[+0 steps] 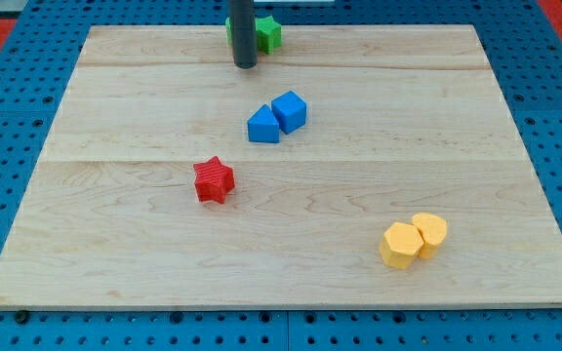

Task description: Slide red star towards blue triangle

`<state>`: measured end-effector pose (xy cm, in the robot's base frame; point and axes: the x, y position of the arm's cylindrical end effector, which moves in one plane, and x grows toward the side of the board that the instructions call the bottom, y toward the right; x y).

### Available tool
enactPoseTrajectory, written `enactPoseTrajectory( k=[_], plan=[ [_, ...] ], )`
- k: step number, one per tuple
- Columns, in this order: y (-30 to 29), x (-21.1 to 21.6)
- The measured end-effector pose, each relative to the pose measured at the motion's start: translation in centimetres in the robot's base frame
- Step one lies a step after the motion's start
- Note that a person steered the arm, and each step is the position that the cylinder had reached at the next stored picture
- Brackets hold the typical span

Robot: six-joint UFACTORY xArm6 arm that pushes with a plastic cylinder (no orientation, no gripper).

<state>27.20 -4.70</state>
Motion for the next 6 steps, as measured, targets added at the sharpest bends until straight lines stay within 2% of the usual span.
enactPoseTrajectory(
  k=[1, 2, 3, 5, 6],
  plan=[
    [1.0, 4.2],
    [-4.2, 6.1],
    [-5.1, 11.7],
    [5.4, 24.2],
    [-0.2, 27.7]
  ],
)
